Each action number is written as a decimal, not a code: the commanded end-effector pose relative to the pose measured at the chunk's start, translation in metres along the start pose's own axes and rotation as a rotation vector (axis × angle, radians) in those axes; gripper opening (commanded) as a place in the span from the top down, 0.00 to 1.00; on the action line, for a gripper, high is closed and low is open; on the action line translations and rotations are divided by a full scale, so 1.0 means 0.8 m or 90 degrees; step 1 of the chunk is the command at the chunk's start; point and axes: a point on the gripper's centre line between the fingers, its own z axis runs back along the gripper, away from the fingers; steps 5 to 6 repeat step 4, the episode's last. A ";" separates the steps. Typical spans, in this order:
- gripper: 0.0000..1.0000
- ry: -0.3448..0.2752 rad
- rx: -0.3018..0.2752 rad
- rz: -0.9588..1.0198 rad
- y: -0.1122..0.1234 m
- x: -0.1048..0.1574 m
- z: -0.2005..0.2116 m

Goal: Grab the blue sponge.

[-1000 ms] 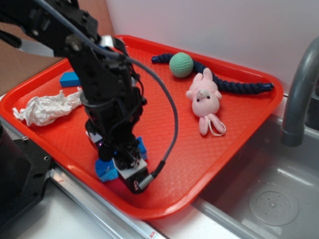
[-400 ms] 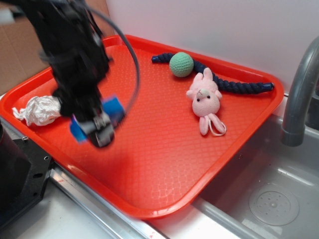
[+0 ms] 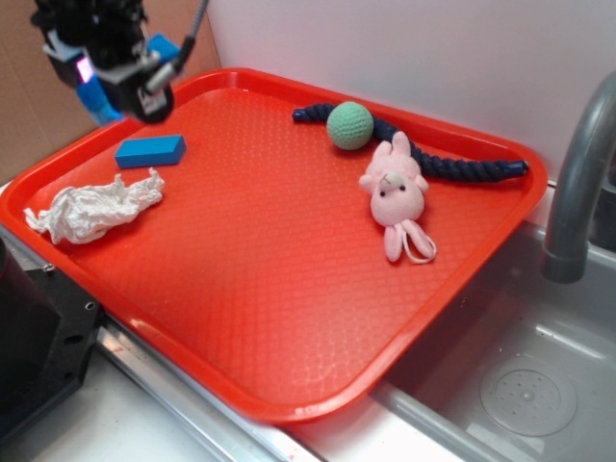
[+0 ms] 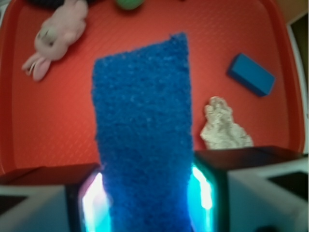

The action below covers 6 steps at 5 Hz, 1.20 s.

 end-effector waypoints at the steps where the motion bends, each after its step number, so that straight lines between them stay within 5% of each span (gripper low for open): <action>1: 1.00 -0.059 -0.033 0.009 0.010 0.030 0.027; 6: 1.00 -0.088 0.003 0.074 0.035 0.043 0.047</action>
